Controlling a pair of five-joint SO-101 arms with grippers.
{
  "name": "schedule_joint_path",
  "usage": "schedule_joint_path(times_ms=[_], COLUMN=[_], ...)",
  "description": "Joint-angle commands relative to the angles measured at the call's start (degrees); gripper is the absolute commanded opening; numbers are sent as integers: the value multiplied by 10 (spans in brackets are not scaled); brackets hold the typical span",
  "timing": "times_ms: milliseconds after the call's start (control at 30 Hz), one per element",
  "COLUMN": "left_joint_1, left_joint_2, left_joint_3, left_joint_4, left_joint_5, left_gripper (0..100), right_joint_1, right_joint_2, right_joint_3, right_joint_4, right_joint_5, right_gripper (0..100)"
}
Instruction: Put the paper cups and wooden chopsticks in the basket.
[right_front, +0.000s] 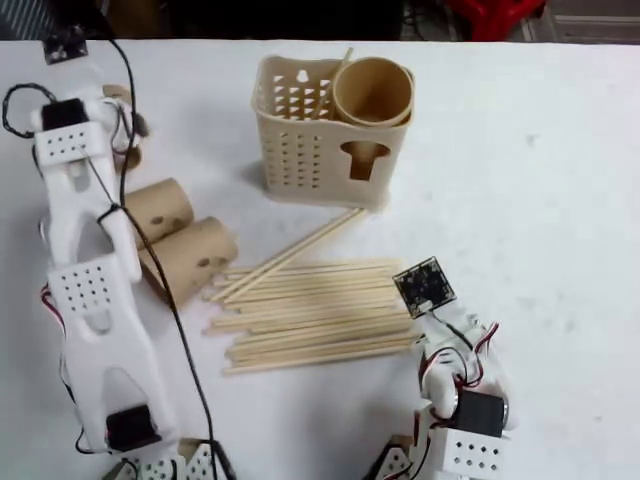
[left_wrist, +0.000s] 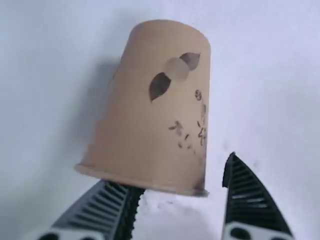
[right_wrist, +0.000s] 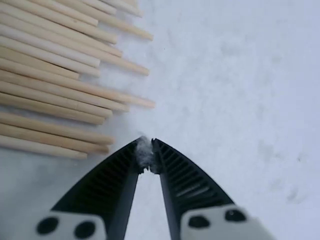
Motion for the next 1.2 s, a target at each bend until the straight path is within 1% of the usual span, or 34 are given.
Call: schedule_joint_path(times_ms=[0,100,267,367,467,600,700,800,833,900,1000,1100,1167], left_joint_1=[7,5,5,0,-2,-1,2,15,23,53,120,193,253], left_joint_2=[27,52,102,121,123,112,62,-4,-29,-86,-175,-269,-329], left_joint_3=[-45,-76,-134,-181,-237,-332,-326,-327,-328,-326,-325,-307,-272], left_joint_4=[-55,-72,-80,-69,-28,56,98,159,179,220,280,287,286], left_joint_5=[8,8,8,8,5,4,4,4,2,-27,-63,-98,-118], left_gripper=[248,238,94,30,23,23,23,23,23,23,23,23,23], right_joint_1=[-5,-5,-5,-5,-6,-6,-6,-6,-6,-6,-6,-6,-6], right_joint_2=[-4,-4,-4,-4,-4,-4,-4,-4,-4,-4,-4,-4,-4], right_joint_3=[4,4,4,4,4,4,4,4,4,4,4,4,4], right_joint_4=[1,1,1,1,1,1,1,1,1,1,1,1,1], right_joint_5=[6,6,6,6,6,6,6,6,6,6,6,6,6], right_gripper=[17,17,17,17,17,17,17,17,17,18,18,18,18])
